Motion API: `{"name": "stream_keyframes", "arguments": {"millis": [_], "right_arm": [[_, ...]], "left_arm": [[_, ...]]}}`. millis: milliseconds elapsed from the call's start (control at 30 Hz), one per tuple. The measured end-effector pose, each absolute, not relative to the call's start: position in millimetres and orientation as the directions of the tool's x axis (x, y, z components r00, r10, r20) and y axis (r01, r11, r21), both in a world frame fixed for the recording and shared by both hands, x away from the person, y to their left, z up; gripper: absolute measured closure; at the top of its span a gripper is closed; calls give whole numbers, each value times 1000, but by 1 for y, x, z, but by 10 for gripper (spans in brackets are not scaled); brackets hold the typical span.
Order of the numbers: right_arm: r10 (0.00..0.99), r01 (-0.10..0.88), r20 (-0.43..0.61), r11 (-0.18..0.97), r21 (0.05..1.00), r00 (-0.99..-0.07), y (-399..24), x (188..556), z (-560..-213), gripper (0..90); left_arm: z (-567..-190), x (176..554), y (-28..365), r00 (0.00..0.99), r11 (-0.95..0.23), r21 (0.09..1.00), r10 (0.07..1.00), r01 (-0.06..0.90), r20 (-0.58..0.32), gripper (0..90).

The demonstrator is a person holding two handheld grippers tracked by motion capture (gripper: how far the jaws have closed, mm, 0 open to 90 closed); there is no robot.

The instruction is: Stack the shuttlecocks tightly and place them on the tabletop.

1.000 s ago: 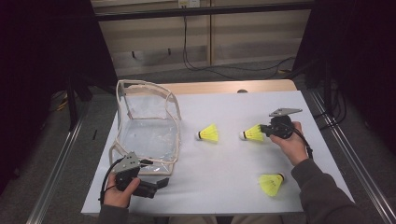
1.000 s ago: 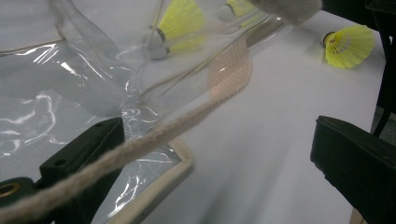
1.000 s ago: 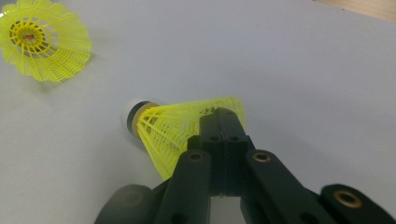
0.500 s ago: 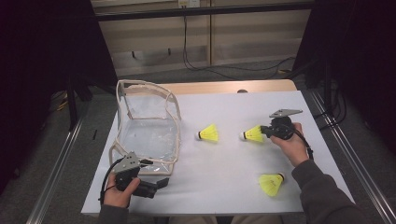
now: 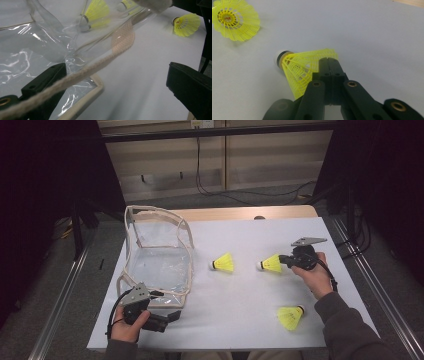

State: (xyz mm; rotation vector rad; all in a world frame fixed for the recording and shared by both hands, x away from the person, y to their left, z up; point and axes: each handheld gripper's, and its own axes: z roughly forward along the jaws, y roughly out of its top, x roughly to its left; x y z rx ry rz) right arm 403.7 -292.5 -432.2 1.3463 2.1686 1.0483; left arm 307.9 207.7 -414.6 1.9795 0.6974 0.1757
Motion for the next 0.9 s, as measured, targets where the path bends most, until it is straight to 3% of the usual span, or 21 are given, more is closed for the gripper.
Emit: {"name": "stream_keyframes", "arguments": {"millis": [333, 500, 900], "right_arm": [[885, 597, 79, 241, 766, -458, -302, 400, -428, 882], [887, 603, 70, 251, 757, -457, -306, 397, -427, 805], [896, 602, 68, 238, 762, -440, -319, 390, -422, 719]], "left_arm": [[-415, 308, 208, 823, -344, 850, 544, 399, -166, 36], [-415, 308, 207, 822, -343, 851, 545, 399, -166, 36], [-414, 308, 207, 822, -346, 849, 546, 399, -164, 36]]}}
